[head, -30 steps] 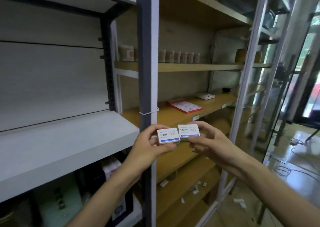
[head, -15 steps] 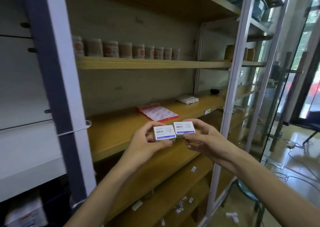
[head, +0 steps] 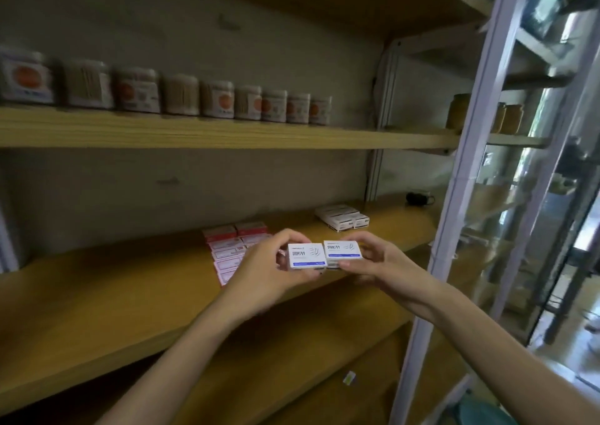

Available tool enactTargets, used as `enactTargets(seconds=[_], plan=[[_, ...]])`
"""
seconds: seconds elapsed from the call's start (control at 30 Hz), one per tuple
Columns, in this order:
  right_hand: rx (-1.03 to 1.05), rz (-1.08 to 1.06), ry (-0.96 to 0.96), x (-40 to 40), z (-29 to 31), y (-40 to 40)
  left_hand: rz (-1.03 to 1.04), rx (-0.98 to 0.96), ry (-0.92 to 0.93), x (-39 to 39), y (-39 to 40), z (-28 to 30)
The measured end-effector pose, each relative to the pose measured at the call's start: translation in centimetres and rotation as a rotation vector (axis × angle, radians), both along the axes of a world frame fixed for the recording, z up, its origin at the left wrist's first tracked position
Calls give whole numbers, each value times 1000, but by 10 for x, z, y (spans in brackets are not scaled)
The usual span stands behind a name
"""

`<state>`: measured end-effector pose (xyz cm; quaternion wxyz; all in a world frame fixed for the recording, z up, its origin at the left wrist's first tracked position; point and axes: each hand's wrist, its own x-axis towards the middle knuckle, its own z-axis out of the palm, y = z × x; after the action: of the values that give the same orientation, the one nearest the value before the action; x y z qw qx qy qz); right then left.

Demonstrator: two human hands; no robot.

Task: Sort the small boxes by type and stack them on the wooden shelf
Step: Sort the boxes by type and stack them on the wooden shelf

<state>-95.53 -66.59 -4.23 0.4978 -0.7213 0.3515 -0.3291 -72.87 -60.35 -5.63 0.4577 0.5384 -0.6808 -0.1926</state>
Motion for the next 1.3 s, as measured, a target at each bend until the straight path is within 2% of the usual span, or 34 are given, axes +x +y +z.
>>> enactTargets(seconds=[0.23,0.47,0.6,0.77,0.97,1.13,1.3], plan=[[-179,-98,240,-45,-17,-128,157,115,-223,-43,-89,-4],[-291,-47,397,-77,-28,-254,403,242,-340,-78,-174,-14],[-286,2,460,-79,-41,-301,494,309,-363,-97,-208,-19],[-359,-19,357,-74,-47,-326,570,341,-417,-114,-233,-29],[-331,-6,287,-75,-51,-333,638,289,-417,-134,-249,-29],[-364,21,323,-77,-49,-331,741,241,-401,-145,-256,-27],[-523,23,486,-79,-44,-320,781,241,-406,-144,-242,-21]])
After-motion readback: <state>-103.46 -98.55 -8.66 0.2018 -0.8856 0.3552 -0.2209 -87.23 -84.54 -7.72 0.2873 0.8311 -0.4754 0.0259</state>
